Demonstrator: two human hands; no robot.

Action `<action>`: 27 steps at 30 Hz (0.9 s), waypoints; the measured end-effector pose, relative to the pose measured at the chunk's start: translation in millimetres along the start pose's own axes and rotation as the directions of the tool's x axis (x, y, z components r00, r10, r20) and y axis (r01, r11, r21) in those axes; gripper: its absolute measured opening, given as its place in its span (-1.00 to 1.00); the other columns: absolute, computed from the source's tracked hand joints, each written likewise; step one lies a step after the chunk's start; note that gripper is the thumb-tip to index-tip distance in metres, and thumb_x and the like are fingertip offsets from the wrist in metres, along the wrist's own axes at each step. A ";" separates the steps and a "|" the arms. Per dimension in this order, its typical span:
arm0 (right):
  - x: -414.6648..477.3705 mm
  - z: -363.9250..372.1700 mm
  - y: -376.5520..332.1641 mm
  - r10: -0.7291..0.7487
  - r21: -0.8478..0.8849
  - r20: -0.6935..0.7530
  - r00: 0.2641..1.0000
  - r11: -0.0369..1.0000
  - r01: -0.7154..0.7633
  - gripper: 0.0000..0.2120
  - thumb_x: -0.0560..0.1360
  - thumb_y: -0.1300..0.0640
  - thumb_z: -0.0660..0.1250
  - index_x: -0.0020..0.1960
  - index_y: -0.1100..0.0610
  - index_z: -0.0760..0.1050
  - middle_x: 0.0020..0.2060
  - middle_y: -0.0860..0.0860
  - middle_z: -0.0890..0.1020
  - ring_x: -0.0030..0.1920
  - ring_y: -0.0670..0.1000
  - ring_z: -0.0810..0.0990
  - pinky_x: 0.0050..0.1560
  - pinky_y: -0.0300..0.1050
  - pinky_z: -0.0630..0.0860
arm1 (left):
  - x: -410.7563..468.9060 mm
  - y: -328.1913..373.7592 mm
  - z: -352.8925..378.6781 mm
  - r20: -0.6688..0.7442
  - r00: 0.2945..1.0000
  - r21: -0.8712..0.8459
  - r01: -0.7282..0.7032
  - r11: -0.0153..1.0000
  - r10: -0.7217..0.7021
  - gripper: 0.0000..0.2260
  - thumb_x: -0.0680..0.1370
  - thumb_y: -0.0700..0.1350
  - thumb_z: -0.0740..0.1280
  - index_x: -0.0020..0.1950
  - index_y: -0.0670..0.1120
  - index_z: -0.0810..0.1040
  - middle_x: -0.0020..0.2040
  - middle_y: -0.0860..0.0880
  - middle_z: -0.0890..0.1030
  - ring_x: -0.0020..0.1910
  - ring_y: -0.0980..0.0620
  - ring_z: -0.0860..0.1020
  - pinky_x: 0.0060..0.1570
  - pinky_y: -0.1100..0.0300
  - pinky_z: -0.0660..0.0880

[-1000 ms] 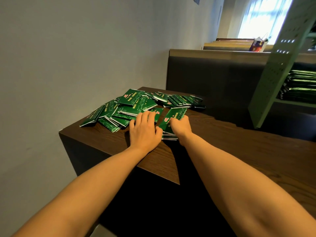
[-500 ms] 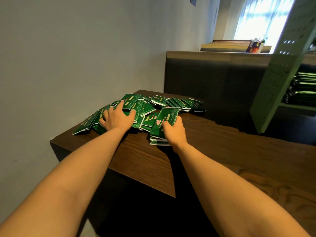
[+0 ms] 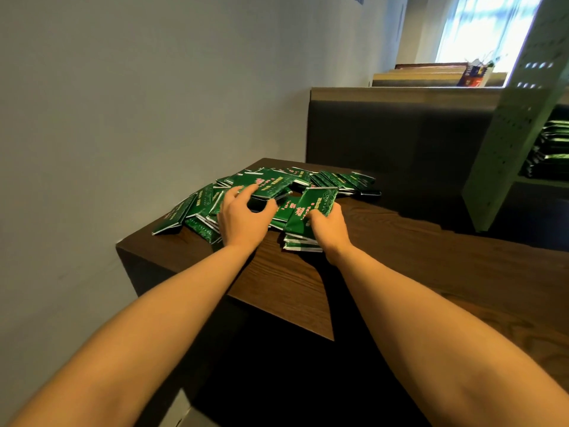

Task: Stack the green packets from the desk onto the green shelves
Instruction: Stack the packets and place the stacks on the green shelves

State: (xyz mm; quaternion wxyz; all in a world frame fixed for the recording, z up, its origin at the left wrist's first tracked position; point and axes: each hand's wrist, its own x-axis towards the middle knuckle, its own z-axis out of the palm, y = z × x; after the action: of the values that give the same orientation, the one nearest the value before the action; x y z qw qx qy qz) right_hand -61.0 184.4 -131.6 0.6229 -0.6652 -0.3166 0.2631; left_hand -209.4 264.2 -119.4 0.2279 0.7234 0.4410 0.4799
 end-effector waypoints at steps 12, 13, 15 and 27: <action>-13.6 -10.7 -10.7 0.188 0.164 0.037 0.982 0.968 -0.191 -0.35 0.55 -0.14 0.38 0.48 0.15 0.23 0.31 0.07 0.50 0.30 0.18 0.52 0.35 0.30 0.48 | -56.7 12.3 18.8 0.307 0.942 -0.020 -0.136 0.990 0.136 -0.46 0.42 0.15 0.34 0.40 0.11 0.49 0.37 0.02 0.40 0.35 0.00 0.39 0.34 -0.04 0.38; -12.8 -11.0 -9.8 0.187 0.156 0.030 0.982 0.969 -0.189 -0.47 0.57 -0.04 0.36 0.41 0.15 0.26 0.22 0.07 0.53 0.25 0.17 0.55 0.34 0.31 0.50 | -56.7 13.6 18.0 0.313 0.938 -0.029 -0.145 0.989 0.147 -0.45 0.41 0.14 0.29 0.41 0.10 0.48 0.34 0.03 0.42 0.33 0.01 0.40 0.33 -0.07 0.38; -8.7 -11.6 -6.9 0.166 0.144 0.021 0.986 0.975 -0.167 -0.55 0.56 0.03 0.34 0.35 0.14 0.28 0.13 0.07 0.54 0.20 0.17 0.57 0.32 0.31 0.51 | -55.9 16.0 18.1 0.276 0.950 -0.039 -0.143 0.989 0.149 -0.46 0.43 0.10 0.22 0.42 0.07 0.46 0.31 0.05 0.48 0.31 0.04 0.42 0.33 -0.05 0.36; 1.5 -11.7 6.1 0.017 0.005 0.030 0.999 1.000 -0.017 -0.74 0.65 0.11 0.24 0.27 0.13 0.27 -0.01 -0.05 0.49 0.05 0.03 0.51 0.16 0.06 0.45 | -11.0 -23.7 14.2 0.028 0.998 0.416 0.046 0.908 -0.063 -0.35 0.55 0.26 0.27 0.58 0.14 0.15 0.62 -0.10 0.01 0.60 -0.10 -0.10 0.48 -0.22 -0.05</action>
State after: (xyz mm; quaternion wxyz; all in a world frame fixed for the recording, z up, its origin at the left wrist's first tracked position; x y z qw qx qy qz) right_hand -50.7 177.6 -136.5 0.6177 -0.6621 -0.3197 0.2792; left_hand -208.3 268.1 -148.8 0.0913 0.7523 0.5481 0.3538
